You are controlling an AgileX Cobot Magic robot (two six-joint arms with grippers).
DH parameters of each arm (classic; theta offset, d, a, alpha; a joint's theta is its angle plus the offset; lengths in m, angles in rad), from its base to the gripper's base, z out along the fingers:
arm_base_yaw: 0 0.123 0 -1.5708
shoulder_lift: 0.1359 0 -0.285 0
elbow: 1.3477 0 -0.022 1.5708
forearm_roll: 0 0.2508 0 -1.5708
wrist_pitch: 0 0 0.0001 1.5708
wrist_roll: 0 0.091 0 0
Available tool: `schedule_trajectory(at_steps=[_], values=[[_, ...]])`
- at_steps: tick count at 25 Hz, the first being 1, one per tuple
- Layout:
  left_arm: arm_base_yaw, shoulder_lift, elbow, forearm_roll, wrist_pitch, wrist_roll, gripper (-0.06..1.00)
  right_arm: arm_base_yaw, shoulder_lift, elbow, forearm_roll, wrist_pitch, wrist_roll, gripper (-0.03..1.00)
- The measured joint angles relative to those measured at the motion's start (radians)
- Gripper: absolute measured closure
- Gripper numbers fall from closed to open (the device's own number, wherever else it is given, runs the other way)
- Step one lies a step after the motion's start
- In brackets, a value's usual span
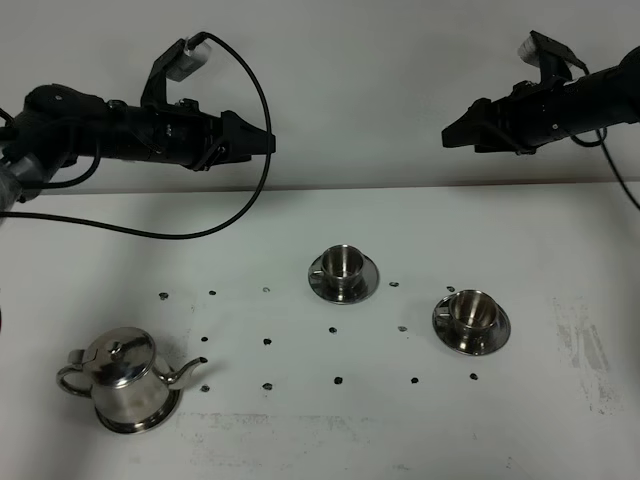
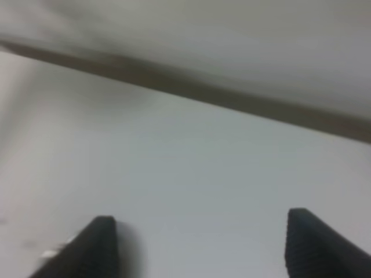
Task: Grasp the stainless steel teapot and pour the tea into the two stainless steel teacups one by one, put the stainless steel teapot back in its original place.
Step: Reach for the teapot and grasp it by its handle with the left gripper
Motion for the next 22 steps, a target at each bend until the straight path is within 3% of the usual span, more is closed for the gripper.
schedule_trajectory(at_steps=[5, 8, 14, 18, 22], values=[[-0.033, -0.067, 0.000, 0.272, -0.011, -0.061, 0.37, 0.047, -0.038, 0.011, -0.290, 0.006, 0.094, 0.37], [-0.042, -0.113, 0.004, 0.402, 0.001, -0.111, 0.37, 0.068, -0.110, 0.064, -0.342, 0.005, 0.119, 0.37], [-0.042, -0.279, 0.158, 0.444, -0.045, -0.127, 0.43, 0.079, -0.312, 0.229, -0.410, 0.005, 0.156, 0.41], [-0.042, -0.436, 0.360, 0.434, -0.138, -0.083, 0.46, 0.077, -0.412, 0.322, -0.427, 0.005, 0.162, 0.43], [-0.042, -0.615, 0.584, 0.398, -0.284, -0.021, 0.46, 0.077, -0.521, 0.465, -0.375, -0.001, 0.154, 0.43]])
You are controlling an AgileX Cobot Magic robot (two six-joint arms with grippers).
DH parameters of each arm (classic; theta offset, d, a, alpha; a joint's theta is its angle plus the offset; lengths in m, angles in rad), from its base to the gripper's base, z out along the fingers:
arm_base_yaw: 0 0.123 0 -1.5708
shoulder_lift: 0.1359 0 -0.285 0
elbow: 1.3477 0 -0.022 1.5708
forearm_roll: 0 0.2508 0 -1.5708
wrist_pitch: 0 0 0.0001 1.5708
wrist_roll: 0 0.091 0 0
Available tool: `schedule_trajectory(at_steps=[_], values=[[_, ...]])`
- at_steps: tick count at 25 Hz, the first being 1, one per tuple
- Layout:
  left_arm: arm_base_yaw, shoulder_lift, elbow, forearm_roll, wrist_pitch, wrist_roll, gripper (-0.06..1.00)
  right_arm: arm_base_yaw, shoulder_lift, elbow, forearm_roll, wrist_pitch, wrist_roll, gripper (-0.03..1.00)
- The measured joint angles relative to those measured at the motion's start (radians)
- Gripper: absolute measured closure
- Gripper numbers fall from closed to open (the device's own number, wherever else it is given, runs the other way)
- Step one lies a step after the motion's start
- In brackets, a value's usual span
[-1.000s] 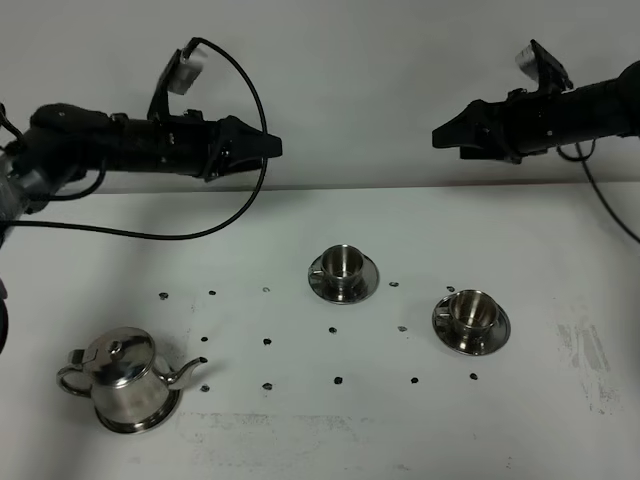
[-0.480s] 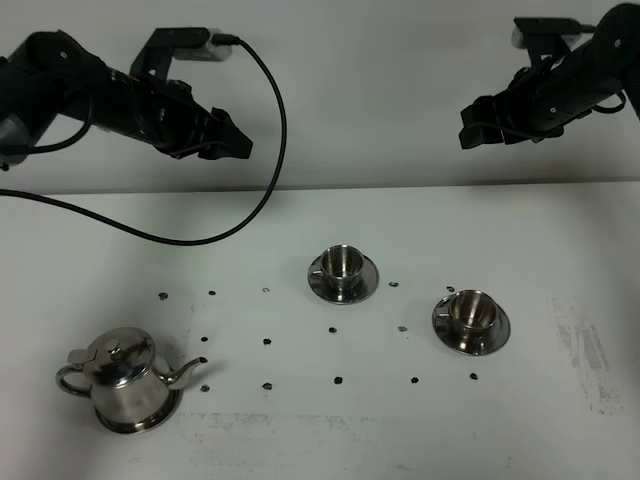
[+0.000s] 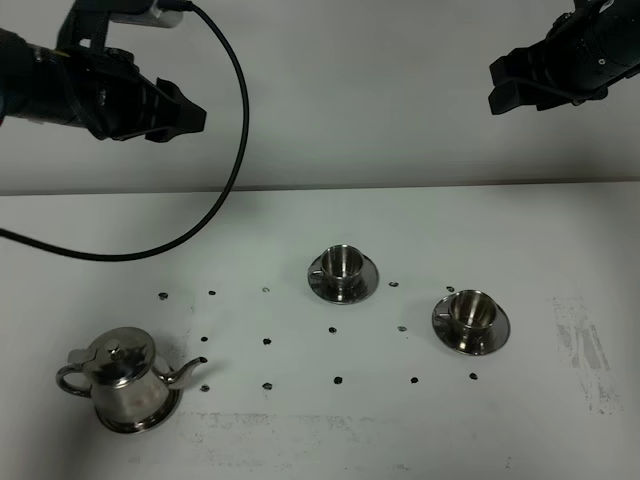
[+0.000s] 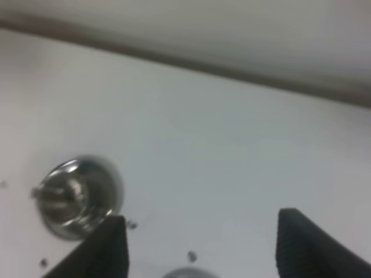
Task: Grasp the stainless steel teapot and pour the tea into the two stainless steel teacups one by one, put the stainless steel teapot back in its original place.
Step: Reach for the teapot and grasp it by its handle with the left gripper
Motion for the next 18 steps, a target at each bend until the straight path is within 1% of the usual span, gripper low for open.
schedule_trajectory(at_steps=[2, 4, 6, 9, 12, 15, 16, 18], values=[[0.000, -0.085, 0.123, -0.022, -0.092, 0.022, 0.47, 0.000, -0.064, 0.101, 0.006, -0.038, -0.010, 0.43], [0.000, -0.163, 0.231, -0.043, -0.175, 0.044, 0.47, 0.000, -0.145, 0.235, 0.006, -0.099, -0.027, 0.43], [0.000, -0.240, 0.340, -0.065, -0.257, 0.060, 0.47, 0.000, -0.228, 0.371, 0.006, -0.192, -0.047, 0.43], [0.000, -0.336, 0.475, -0.093, -0.345, 0.073, 0.47, 0.000, -0.359, 0.577, 0.007, -0.334, -0.067, 0.43], [0.000, -0.424, 0.585, -0.104, -0.409, 0.075, 0.47, 0.000, -0.479, 0.757, 0.007, -0.458, -0.083, 0.43], [0.000, -0.505, 0.673, -0.109, -0.453, 0.076, 0.47, 0.000, -0.576, 0.881, 0.007, -0.565, -0.091, 0.43], [0.000, -0.532, 0.699, -0.109, -0.465, 0.077, 0.47, 0.000, -0.603, 0.905, 0.007, -0.591, -0.091, 0.43], [0.000, -0.579, 0.737, -0.109, -0.483, 0.077, 0.47, 0.000, -0.647, 0.939, 0.007, -0.609, -0.091, 0.43]])
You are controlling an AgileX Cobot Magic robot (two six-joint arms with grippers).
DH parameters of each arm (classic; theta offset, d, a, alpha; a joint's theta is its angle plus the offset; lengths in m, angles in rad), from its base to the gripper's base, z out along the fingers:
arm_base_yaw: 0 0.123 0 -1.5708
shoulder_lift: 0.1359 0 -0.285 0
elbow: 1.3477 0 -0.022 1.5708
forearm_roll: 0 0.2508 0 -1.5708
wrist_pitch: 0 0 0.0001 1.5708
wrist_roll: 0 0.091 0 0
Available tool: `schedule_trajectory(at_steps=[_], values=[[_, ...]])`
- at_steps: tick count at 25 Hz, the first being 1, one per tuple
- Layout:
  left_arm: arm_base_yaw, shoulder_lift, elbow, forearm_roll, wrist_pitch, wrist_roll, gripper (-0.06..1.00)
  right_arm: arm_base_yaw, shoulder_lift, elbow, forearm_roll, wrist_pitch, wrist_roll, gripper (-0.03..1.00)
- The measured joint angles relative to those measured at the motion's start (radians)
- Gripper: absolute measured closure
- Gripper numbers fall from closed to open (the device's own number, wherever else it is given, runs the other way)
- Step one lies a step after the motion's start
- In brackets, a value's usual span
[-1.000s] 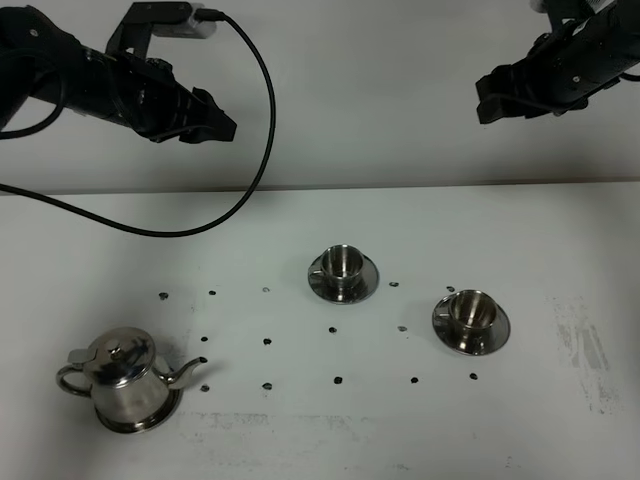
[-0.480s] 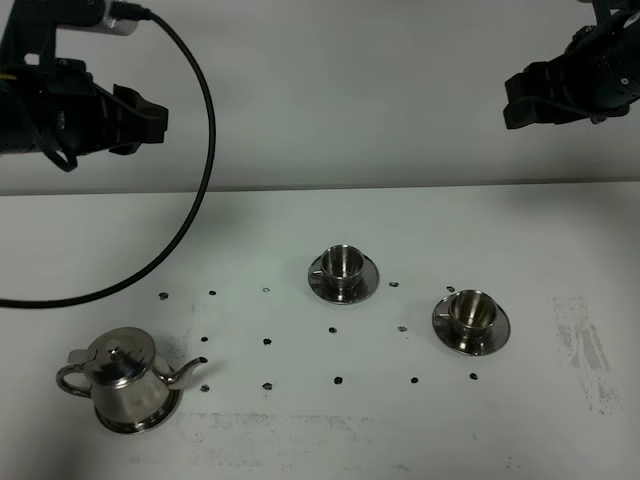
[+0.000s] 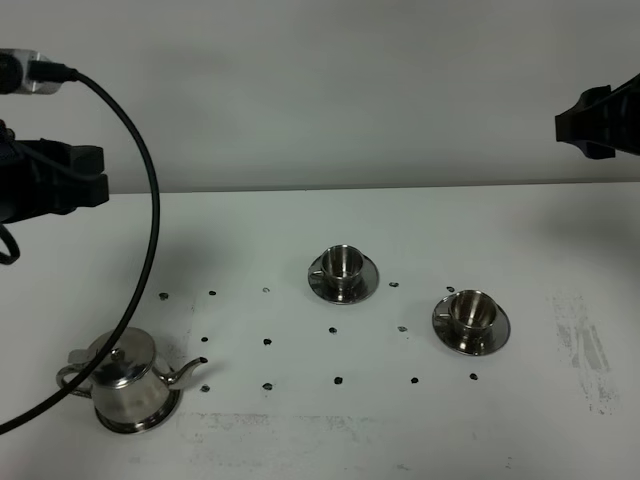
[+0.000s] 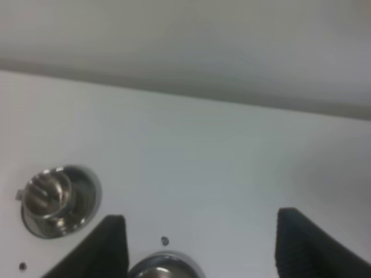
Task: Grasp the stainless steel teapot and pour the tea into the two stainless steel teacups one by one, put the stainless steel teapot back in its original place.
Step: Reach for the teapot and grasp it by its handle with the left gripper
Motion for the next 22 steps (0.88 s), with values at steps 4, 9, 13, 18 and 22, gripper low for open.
schedule_trajectory(at_steps=[4, 9, 13, 18, 22], values=[[0.000, -0.088, 0.059, -0.001, -0.013, -0.006, 0.47, 0.000, -0.064, 0.010, 0.006, 0.050, 0.000, 0.43], [0.000, -0.199, 0.151, -0.001, -0.022, -0.014, 0.47, 0.000, -0.160, 0.010, 0.007, 0.122, 0.001, 0.43], [0.000, -0.289, 0.244, 0.000, -0.025, -0.018, 0.47, 0.000, -0.264, 0.060, 0.006, 0.142, 0.005, 0.43], [0.000, -0.395, 0.324, 0.000, -0.024, -0.018, 0.47, 0.000, -0.436, 0.237, 0.006, 0.136, 0.020, 0.43], [0.000, -0.454, 0.351, 0.000, 0.006, -0.018, 0.47, 0.000, -0.603, 0.374, 0.008, 0.147, 0.029, 0.43]])
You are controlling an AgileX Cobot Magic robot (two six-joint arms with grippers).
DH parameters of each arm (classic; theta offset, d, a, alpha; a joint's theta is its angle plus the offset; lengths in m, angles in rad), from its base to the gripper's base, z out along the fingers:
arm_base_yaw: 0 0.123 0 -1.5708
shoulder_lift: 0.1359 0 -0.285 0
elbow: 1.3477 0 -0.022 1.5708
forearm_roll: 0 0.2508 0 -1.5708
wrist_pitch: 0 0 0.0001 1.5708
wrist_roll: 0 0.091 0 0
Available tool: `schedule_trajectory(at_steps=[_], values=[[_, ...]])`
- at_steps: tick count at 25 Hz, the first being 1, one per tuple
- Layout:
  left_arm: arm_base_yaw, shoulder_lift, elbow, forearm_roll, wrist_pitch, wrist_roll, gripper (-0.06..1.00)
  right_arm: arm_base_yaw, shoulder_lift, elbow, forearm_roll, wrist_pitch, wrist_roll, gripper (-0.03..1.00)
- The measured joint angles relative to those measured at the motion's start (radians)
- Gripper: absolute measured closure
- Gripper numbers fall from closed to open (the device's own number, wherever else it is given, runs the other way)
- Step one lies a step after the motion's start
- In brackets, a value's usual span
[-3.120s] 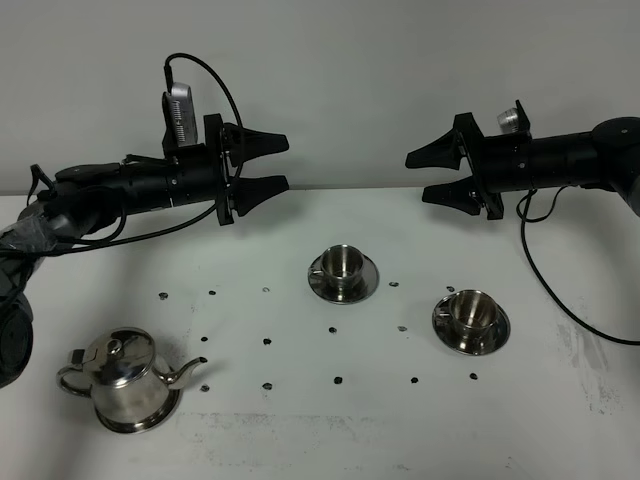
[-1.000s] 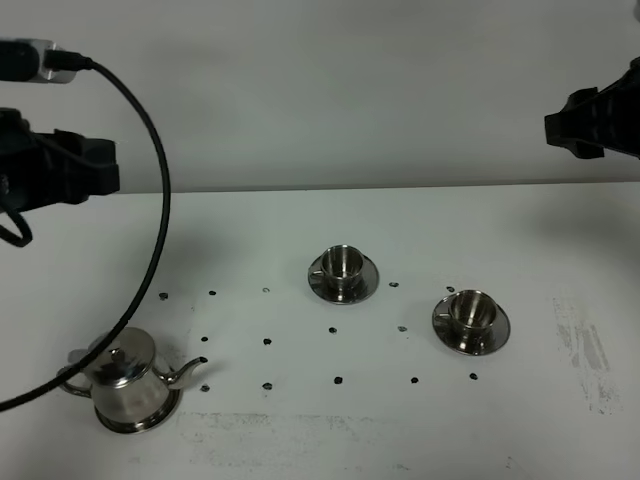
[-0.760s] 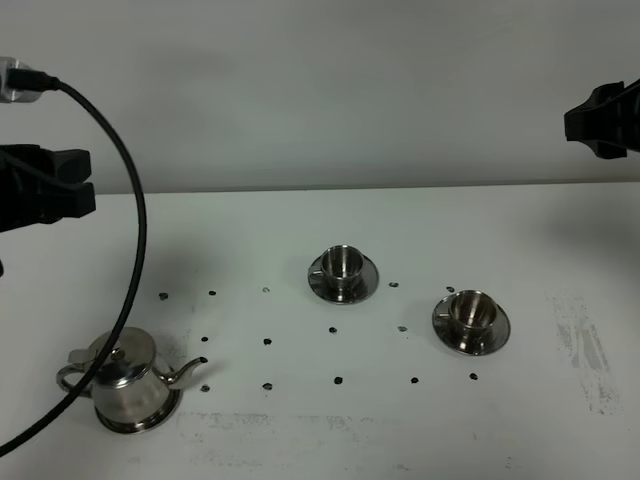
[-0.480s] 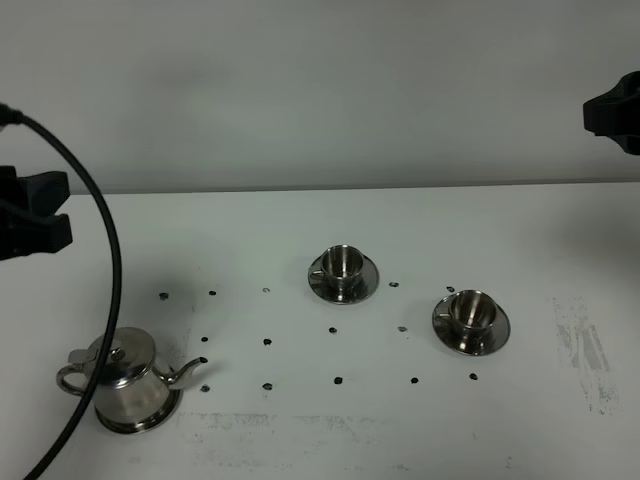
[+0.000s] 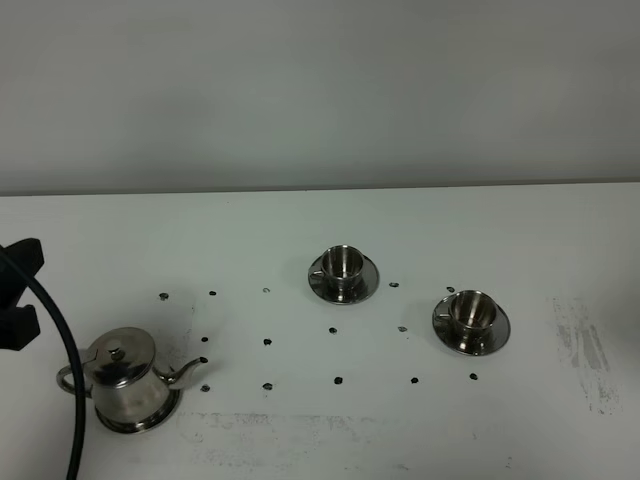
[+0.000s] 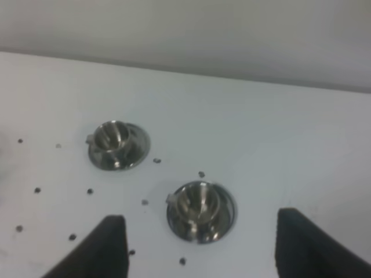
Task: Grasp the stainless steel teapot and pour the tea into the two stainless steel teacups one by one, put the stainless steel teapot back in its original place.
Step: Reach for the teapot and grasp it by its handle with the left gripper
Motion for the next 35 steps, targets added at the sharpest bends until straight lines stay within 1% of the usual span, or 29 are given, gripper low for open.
schedule_trajectory(at_steps=[4, 8, 12, 15, 19, 22, 25, 27, 29, 32, 35], values=[[0.000, -0.005, 0.002, 0.005, 0.084, 0.000, 0.47, 0.000, -0.199, 0.089, -0.006, 0.080, 0.020, 0.43], [0.000, 0.019, 0.002, 0.065, 0.162, -0.001, 0.47, 0.000, -0.397, 0.140, -0.032, 0.164, 0.052, 0.43], [0.000, 0.028, 0.003, 0.141, 0.201, -0.002, 0.47, 0.000, -0.539, 0.153, -0.075, 0.240, 0.093, 0.45], [0.000, 0.032, 0.003, 0.201, 0.239, -0.021, 0.47, 0.000, -0.602, 0.153, -0.121, 0.290, 0.120, 0.47], [-0.001, 0.032, 0.003, 0.302, 0.282, -0.112, 0.47, 0.000, -0.649, 0.168, -0.196, 0.353, 0.157, 0.49], [-0.001, 0.032, -0.019, 0.407, 0.339, -0.221, 0.47, 0.000, -0.686, 0.225, -0.232, 0.366, 0.200, 0.50], [-0.001, 0.032, -0.046, 0.522, 0.394, -0.324, 0.47, 0.000, -0.730, 0.298, -0.236, 0.369, 0.220, 0.51], [-0.001, 0.039, -0.058, 0.573, 0.433, -0.373, 0.47, 0.000, -0.765, 0.346, -0.238, 0.372, 0.224, 0.52], [-0.001, 0.057, -0.073, 0.601, 0.475, -0.399, 0.47, 0.000, -0.800, 0.393, -0.243, 0.373, 0.227, 0.52], [-0.001, 0.108, -0.110, 0.618, 0.539, -0.408, 0.47, 0.000, -0.854, 0.450, -0.252, 0.370, 0.232, 0.52], [-0.001, 0.176, -0.154, 0.631, 0.584, -0.411, 0.47, 0.000, -0.894, 0.457, -0.261, 0.366, 0.247, 0.52]])
